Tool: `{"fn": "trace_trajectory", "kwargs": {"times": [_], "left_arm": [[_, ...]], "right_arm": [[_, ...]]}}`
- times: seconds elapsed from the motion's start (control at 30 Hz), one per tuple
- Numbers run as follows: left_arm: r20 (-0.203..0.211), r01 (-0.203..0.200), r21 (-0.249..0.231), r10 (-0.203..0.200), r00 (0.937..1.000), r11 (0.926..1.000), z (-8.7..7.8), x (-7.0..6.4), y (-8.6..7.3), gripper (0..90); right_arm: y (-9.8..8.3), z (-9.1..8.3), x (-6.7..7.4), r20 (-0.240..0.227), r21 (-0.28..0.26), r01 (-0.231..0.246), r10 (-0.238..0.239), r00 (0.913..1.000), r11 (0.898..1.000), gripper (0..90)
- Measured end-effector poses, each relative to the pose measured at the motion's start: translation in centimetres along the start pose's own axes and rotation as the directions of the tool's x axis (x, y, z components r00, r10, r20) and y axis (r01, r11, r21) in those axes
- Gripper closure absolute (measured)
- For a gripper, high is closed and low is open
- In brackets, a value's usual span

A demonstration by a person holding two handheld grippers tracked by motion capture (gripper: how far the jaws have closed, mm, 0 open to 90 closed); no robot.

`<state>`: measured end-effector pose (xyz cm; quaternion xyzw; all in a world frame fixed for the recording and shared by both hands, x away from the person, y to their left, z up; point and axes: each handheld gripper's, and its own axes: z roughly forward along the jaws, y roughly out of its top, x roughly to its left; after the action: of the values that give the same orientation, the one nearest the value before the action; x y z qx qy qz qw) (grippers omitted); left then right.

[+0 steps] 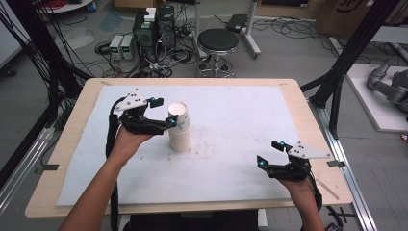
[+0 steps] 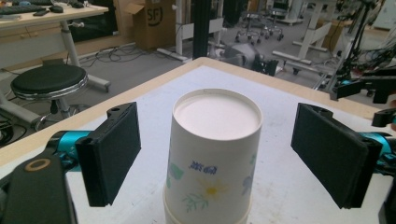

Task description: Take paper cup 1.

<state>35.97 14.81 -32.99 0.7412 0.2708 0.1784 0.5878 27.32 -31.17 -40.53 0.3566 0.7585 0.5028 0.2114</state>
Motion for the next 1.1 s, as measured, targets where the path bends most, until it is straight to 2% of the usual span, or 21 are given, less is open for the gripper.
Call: {"fn": "trace_trajectory", "kwargs": {"times": [0.3, 0.47, 0.53, 0.6, 0.83, 1.1], "left_arm": [[0.006, 0.008, 0.047, -0.009, 0.9999, 0.9989, 2.3, 0.2, -0.3, 16.4], [0.023, 0.008, 0.067, -0.009, 0.9997, 0.9977, 2.9, 0.2, -0.5, 21.6], [0.033, 0.006, 0.062, -0.008, 0.9994, 0.9981, 3.0, 0.3, -0.5, 25.7], [0.044, -0.007, 0.055, 0.005, 0.9990, 0.9985, 2.9, 0.3, -0.5, 33.6], [0.052, -0.004, 0.030, 0.003, 0.9986, 0.9996, 2.5, 0.4, 0.1, 34.1], [0.069, 0.000, -0.016, 0.002, 0.9976, 0.9999, 1.6, 0.3, 2.0, 34.9]], "right_arm": [[0.0, 0.0, 0.0, -0.005, 0.002, -0.002, 0.002, 1.0000, 1.000, 17.4], [-0.1, 0.0, -0.1, -0.005, 0.003, -0.003, 0.003, 1.0000, 1.000, 17.4], [-0.1, -0.1, -0.1, -0.005, 0.003, -0.003, 0.003, 1.0000, 1.000, 17.4], [-0.1, -0.1, -0.1, -0.004, 0.005, -0.007, 0.007, 1.0000, 1.000, 17.4], [-0.1, 0.0, 0.0, -0.006, 0.005, -0.007, 0.007, 1.0000, 1.000, 17.4], [-0.1, 0.0, 0.0, -0.007, 0.006, -0.009, 0.009, 0.9999, 1.000, 17.4]]}}
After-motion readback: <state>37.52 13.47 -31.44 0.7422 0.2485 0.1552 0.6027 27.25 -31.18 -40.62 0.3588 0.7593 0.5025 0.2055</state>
